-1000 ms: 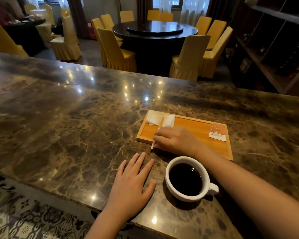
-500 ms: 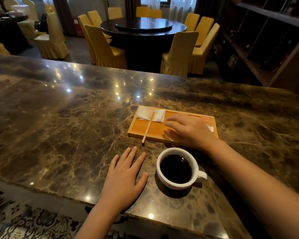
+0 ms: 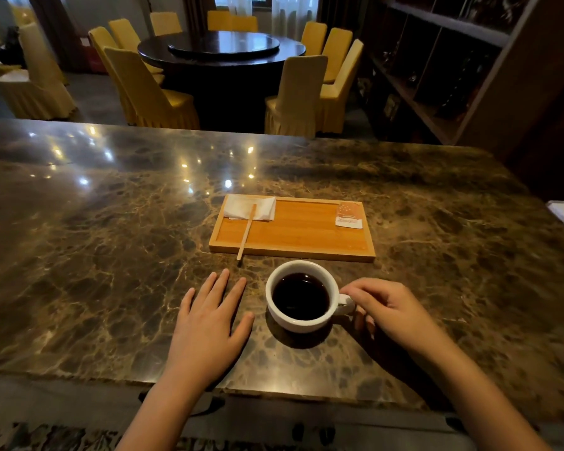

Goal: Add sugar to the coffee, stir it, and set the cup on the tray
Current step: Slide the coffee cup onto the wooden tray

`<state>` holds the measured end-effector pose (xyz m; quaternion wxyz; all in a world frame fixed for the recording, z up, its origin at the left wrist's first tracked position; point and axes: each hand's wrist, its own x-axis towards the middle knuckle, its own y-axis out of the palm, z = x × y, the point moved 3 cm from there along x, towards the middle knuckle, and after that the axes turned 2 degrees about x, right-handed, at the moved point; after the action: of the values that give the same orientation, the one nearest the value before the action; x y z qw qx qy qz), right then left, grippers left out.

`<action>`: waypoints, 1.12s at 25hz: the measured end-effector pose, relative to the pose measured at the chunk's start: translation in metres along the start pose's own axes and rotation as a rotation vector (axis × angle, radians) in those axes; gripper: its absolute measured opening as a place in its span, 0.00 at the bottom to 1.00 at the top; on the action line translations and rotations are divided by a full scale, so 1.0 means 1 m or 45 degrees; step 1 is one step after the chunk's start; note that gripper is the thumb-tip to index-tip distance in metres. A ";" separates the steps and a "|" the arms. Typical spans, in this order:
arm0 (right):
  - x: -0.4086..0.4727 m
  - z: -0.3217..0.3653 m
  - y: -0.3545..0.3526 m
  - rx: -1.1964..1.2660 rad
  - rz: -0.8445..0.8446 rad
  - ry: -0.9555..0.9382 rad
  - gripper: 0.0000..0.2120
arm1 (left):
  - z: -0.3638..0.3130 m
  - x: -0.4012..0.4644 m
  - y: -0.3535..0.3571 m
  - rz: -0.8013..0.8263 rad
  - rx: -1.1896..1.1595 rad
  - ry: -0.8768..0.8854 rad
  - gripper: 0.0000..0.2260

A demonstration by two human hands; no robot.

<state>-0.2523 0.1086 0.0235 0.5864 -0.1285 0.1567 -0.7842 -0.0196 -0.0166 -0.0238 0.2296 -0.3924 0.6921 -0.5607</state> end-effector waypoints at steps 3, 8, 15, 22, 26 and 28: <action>-0.005 -0.003 0.009 0.117 -0.012 0.039 0.09 | 0.000 0.000 0.000 -0.001 -0.005 0.008 0.26; -0.009 -0.007 0.022 0.265 -0.093 0.043 0.07 | 0.000 0.001 0.001 -0.007 -0.015 0.025 0.26; -0.014 -0.008 0.035 0.342 -0.113 0.042 0.12 | 0.001 0.001 0.001 -0.006 -0.013 0.022 0.26; 0.001 0.006 0.015 0.345 -0.025 0.053 0.14 | 0.002 0.000 0.002 -0.011 -0.003 0.025 0.26; 0.032 0.019 -0.006 0.351 -0.035 0.040 0.13 | 0.002 0.000 0.001 -0.010 -0.007 0.011 0.26; 0.053 0.023 -0.016 0.361 -0.057 0.029 0.13 | 0.002 0.001 0.001 -0.011 -0.006 0.005 0.26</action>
<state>-0.2720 0.0598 0.0521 0.5793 -0.0391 0.0480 -0.8128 -0.0189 -0.0181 -0.0251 0.2249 -0.3947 0.6921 -0.5609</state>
